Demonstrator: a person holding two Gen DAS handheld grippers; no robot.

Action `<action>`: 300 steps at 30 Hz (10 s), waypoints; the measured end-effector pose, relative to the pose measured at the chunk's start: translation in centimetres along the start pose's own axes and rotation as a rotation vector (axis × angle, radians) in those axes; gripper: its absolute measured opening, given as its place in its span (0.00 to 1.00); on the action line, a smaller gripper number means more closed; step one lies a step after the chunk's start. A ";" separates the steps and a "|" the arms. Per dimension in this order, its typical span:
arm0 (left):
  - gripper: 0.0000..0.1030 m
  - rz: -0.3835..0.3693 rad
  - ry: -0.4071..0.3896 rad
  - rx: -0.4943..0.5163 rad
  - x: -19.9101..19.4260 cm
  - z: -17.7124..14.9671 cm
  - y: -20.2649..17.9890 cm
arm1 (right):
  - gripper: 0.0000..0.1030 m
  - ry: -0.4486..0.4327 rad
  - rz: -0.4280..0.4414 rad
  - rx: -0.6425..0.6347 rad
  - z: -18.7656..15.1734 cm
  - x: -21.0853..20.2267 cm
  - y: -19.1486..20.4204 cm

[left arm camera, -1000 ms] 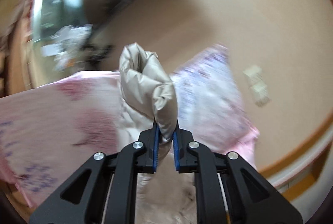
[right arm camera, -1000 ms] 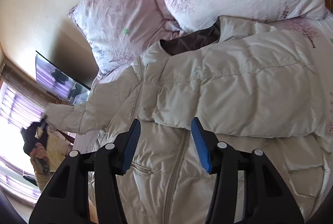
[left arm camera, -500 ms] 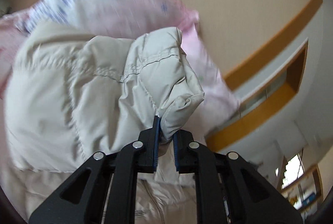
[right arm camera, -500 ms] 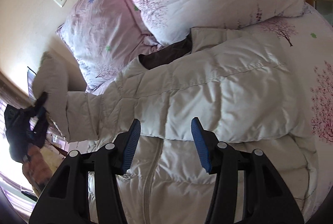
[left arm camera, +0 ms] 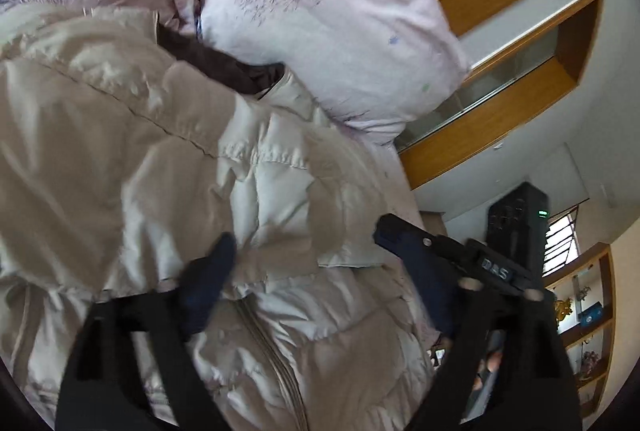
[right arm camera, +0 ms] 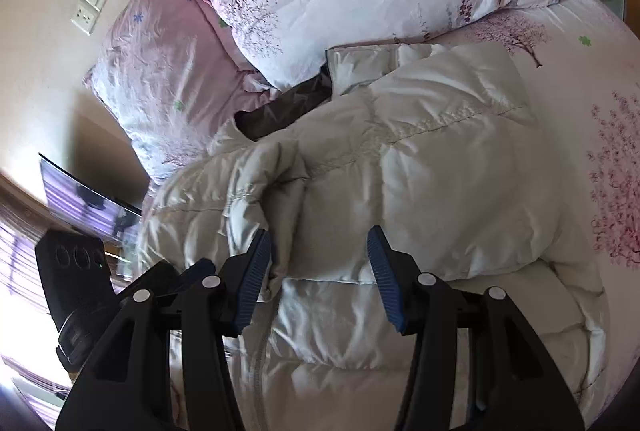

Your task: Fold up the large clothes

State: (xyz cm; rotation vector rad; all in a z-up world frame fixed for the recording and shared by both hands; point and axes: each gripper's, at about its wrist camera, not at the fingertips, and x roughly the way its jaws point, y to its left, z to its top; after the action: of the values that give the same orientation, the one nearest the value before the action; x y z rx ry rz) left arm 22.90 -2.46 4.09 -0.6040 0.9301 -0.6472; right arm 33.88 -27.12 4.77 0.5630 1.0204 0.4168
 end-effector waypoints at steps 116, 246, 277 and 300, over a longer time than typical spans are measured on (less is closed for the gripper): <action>0.14 0.176 -0.132 -0.032 -23.0 -17.4 12.6 | 0.17 -0.121 0.270 0.089 -15.9 -16.2 -11.2; 0.78 0.353 -0.226 -0.286 -15.2 5.0 21.2 | 0.65 -0.203 -0.114 0.429 -0.8 -8.3 -15.8; 0.61 0.109 -0.397 -0.587 -11.5 0.9 23.6 | 0.53 -0.256 0.190 0.720 -3.4 -2.1 -18.8; 0.22 0.026 -0.491 -0.529 -19.7 -0.8 22.1 | 0.23 -0.248 0.304 0.451 -4.5 -4.3 -11.4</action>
State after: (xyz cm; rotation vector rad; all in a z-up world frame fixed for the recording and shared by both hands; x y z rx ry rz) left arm 18.78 26.26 -1.66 -1.1602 0.6371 -0.1992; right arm 28.67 -37.38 -1.14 1.1563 0.7905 0.3724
